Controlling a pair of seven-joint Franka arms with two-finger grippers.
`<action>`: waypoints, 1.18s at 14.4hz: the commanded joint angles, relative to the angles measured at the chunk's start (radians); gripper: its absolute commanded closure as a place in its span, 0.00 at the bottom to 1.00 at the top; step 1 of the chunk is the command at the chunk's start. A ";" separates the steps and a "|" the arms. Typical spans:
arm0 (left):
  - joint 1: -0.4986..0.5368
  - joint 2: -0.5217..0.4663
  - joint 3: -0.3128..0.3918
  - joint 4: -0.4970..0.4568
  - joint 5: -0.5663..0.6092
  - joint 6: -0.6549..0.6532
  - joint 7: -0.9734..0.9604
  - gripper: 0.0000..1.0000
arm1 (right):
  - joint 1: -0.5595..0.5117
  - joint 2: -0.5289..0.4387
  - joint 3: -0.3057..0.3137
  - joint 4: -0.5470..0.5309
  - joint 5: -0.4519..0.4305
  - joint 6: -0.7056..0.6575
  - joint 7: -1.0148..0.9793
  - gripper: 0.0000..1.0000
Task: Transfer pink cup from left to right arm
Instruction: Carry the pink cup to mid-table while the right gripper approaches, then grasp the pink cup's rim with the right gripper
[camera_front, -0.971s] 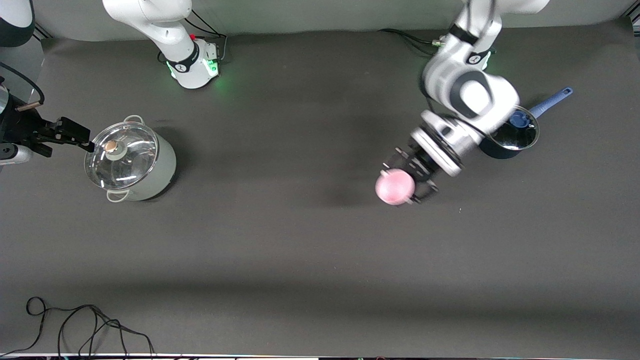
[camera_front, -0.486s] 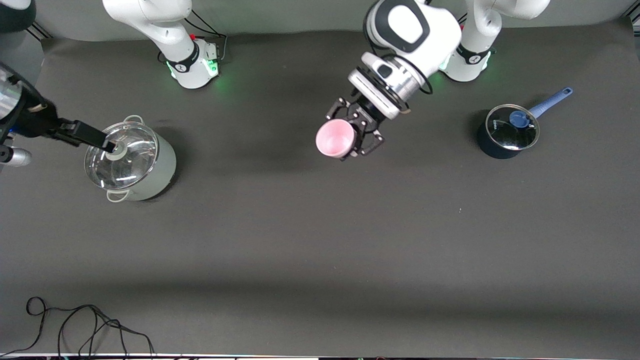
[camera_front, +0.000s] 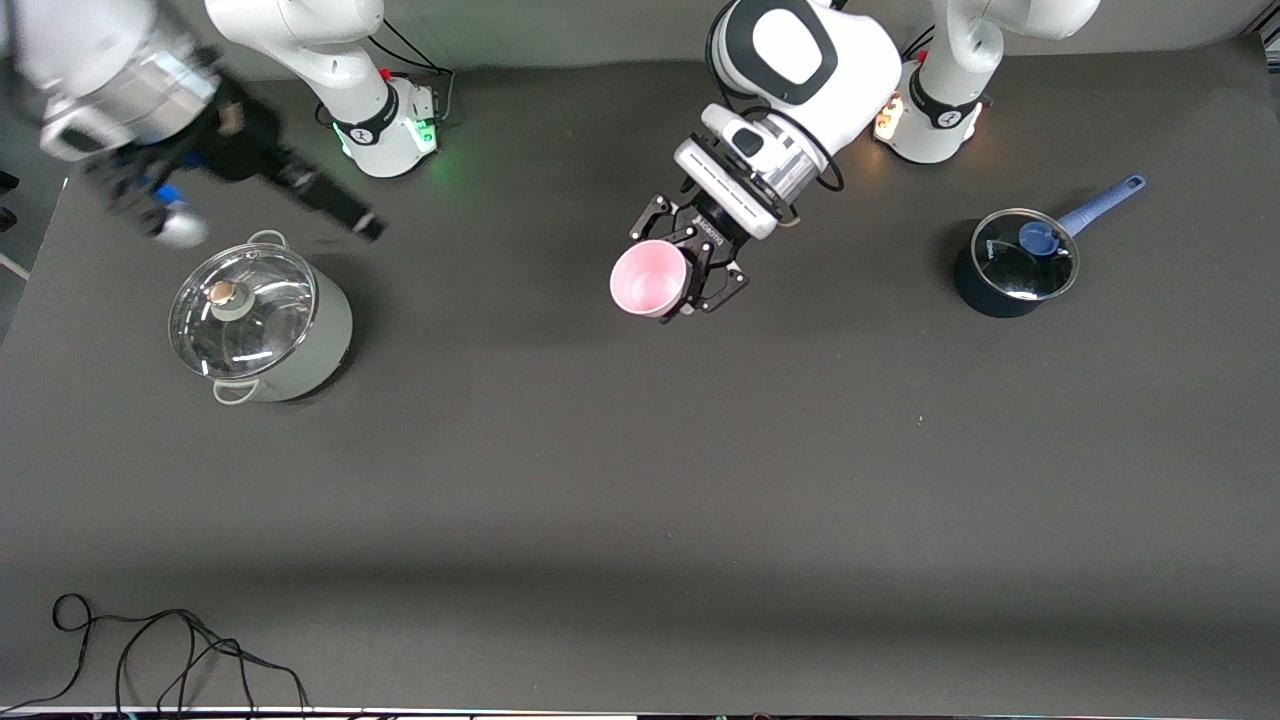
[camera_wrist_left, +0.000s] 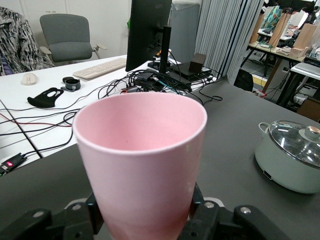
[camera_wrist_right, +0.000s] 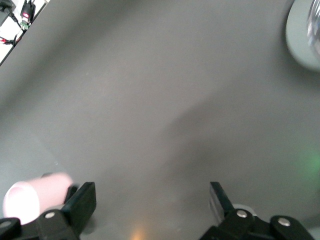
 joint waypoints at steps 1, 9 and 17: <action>-0.012 0.044 0.005 0.062 -0.014 0.022 -0.003 0.65 | 0.048 0.153 0.056 0.167 0.015 -0.009 0.260 0.00; -0.012 0.046 0.005 0.060 -0.014 0.023 -0.003 0.64 | 0.321 0.371 0.056 0.276 -0.197 0.214 0.618 0.00; -0.010 0.044 0.005 0.059 -0.016 0.029 -0.003 0.64 | 0.357 0.477 0.056 0.318 -0.254 0.253 0.632 0.02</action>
